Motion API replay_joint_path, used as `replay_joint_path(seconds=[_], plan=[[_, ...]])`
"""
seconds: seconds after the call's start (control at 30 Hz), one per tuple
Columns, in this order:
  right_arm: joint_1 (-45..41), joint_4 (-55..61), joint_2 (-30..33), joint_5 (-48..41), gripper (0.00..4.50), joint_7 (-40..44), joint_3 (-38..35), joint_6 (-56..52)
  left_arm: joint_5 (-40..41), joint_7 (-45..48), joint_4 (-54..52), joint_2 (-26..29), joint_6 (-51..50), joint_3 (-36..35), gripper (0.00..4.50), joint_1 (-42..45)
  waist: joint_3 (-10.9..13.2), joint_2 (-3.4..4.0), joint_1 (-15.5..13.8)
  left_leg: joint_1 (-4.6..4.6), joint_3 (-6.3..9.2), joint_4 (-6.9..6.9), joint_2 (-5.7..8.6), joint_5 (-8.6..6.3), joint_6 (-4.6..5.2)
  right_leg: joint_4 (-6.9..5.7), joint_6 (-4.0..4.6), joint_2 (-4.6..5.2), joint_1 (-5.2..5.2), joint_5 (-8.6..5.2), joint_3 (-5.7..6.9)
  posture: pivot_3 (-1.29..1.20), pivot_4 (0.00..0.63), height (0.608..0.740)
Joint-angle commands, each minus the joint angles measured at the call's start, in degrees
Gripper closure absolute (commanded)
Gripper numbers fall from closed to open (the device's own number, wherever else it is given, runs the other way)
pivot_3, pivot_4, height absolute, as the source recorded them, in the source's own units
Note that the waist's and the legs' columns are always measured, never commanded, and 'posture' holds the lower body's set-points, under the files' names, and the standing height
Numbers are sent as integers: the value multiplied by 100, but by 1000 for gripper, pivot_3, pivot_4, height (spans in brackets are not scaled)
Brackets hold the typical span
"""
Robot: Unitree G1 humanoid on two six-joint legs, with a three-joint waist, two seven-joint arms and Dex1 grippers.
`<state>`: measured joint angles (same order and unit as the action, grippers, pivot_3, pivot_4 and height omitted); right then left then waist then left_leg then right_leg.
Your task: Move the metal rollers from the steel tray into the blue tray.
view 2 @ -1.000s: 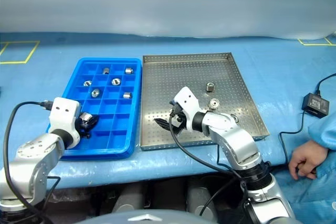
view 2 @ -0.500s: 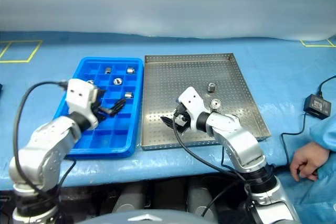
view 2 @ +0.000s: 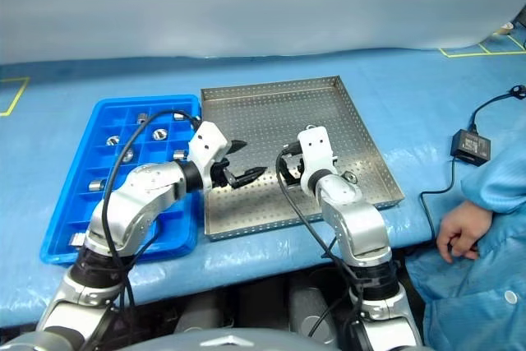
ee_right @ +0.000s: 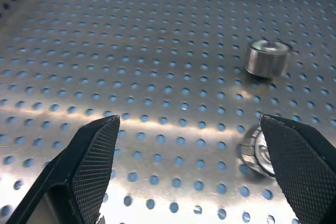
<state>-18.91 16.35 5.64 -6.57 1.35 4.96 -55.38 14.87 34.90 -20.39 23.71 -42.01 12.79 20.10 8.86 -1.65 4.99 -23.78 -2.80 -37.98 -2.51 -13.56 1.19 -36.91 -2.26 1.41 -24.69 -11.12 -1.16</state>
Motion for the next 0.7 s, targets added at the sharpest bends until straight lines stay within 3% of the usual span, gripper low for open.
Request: replay_joint_path(seconds=[0.03, 0.33, 0.7], plan=[[-248, -269, -139, 187, 0, -313, -262, 236, 63, 22, -295, 13, 154, -52, 433, -81, 0, 0, 24, 0, 0, 0, 0, 0, 0, 0, -5, -1, 0, -3, 0, -141, 150, 740], [-462, -747, -771, 266, 0, -812, -626, 396, 193, -189, -701, -1, 31, -273, 433, -548, 1, 2, 29, 1, 5, 6, -3, 0, 0, -2, -17, -2, 0, -9, 1, -113, 150, 740], [-654, -1394, -961, 388, 0, -1275, -1049, 839, 248, -446, -953, -15, -64, -281, 433, -777, 1, 3, -37, 1, 6, 4, 0, 0, 1, 1, -20, 5, 3, -7, 1, -82, 150, 740]])
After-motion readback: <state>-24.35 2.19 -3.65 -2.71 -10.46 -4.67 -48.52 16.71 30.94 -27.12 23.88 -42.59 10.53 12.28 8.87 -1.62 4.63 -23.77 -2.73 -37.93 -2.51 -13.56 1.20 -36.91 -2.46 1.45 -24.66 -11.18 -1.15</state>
